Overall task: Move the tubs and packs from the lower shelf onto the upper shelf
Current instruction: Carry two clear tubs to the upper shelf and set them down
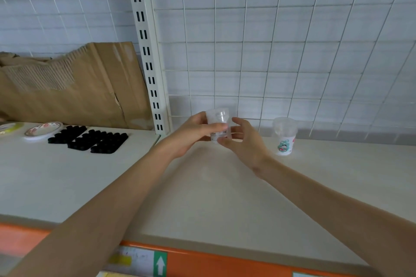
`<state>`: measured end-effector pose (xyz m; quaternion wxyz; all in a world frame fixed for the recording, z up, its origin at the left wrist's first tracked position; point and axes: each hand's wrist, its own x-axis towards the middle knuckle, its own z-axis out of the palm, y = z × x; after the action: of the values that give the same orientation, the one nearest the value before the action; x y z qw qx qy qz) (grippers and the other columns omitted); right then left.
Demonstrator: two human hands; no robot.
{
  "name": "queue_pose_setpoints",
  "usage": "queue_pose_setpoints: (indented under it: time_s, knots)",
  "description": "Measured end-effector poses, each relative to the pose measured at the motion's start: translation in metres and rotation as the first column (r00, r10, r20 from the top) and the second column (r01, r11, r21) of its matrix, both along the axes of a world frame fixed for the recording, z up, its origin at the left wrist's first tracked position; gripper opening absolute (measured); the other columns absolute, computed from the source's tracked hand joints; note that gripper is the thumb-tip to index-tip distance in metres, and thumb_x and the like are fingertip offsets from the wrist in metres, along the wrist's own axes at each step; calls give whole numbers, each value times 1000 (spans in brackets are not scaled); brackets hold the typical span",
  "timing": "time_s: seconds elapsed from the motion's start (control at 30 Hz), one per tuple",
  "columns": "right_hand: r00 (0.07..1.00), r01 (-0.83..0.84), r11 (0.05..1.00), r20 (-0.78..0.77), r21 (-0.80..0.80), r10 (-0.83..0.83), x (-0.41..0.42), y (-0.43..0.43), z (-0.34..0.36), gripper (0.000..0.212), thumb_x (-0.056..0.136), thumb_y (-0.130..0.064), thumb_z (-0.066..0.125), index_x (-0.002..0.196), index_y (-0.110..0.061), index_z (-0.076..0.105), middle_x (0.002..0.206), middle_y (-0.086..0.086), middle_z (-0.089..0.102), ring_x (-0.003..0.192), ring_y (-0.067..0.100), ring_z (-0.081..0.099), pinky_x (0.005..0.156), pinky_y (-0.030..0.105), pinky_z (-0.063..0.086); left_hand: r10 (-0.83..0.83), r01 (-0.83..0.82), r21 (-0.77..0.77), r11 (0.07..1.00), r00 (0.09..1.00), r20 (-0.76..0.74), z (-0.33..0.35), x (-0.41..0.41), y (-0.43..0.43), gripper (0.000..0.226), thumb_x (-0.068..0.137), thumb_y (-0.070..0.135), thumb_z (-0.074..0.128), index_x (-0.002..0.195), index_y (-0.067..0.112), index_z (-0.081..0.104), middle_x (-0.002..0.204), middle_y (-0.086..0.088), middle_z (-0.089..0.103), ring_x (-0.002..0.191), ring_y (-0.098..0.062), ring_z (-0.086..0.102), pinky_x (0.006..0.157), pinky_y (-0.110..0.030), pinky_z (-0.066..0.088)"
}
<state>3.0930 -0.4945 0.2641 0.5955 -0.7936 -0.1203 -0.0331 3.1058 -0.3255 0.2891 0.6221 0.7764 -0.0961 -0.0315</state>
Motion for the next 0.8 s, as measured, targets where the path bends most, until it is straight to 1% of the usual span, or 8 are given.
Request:
queue_pose_setpoints:
  time_s: [0.1,0.27,0.4,0.47,0.53,0.63,0.7,0.8]
  knots:
    - [998,58,998,18,-19,-57,2,1,-3,72,81,-27,79,143,-20,42,118,-3,60,107,10,58,78,16,45,103,-103,65,993,995,11,-3,2,1,51,79,35,80,121,18,58,112,0,69,101,-13,68,78,-27,51]
    - [999,29,999,-17,-25,-30,8,4,-4,64,78,-18,82,132,-16,49,113,-1,66,98,13,66,88,32,55,124,-130,198,972,991,46,5,1,10,46,77,30,83,115,20,59,108,2,68,99,-12,66,78,-25,52]
    - [996,-84,996,-34,-14,83,15,10,0,56,79,-11,80,123,-17,47,115,0,66,99,12,67,88,29,55,105,-93,264,960,994,-32,23,-6,33,38,84,40,75,113,19,62,107,2,72,97,-13,70,87,-32,53]
    - [995,-98,992,-9,-80,97,20,16,-1,55,77,-14,82,121,-20,49,113,-3,68,102,10,66,90,30,53,114,-97,381,919,993,-23,25,-10,47,38,87,44,71,116,22,61,108,4,70,98,-12,69,85,-30,52]
    - [996,-88,988,9,-127,90,23,22,-1,56,75,-16,83,121,-21,52,108,-6,68,101,8,64,85,25,50,88,-84,483,872,996,15,20,-17,59,40,86,42,71,122,28,61,110,5,69,101,-11,66,84,-27,50]
    - [993,-114,982,-3,-151,115,27,30,-1,54,76,-15,83,122,-18,54,106,-6,68,97,11,65,79,20,49,100,-119,481,869,993,65,4,-26,74,40,88,32,70,127,29,60,113,3,66,108,-12,63,95,-29,48]
    - [992,-128,978,-13,-165,128,32,34,-2,54,76,-12,82,122,-15,55,110,-2,69,96,13,66,81,22,51,143,-195,598,778,981,133,-8,-25,81,33,93,28,64,126,25,60,120,1,63,112,-13,59,94,-28,46]
    - [993,-118,973,-4,-199,119,37,40,-2,52,76,-12,82,121,-15,56,111,-1,69,97,14,67,84,25,53,239,-337,776,534,940,244,-27,-22,80,43,94,44,56,129,18,55,131,-2,52,122,-20,48,103,-37,38]
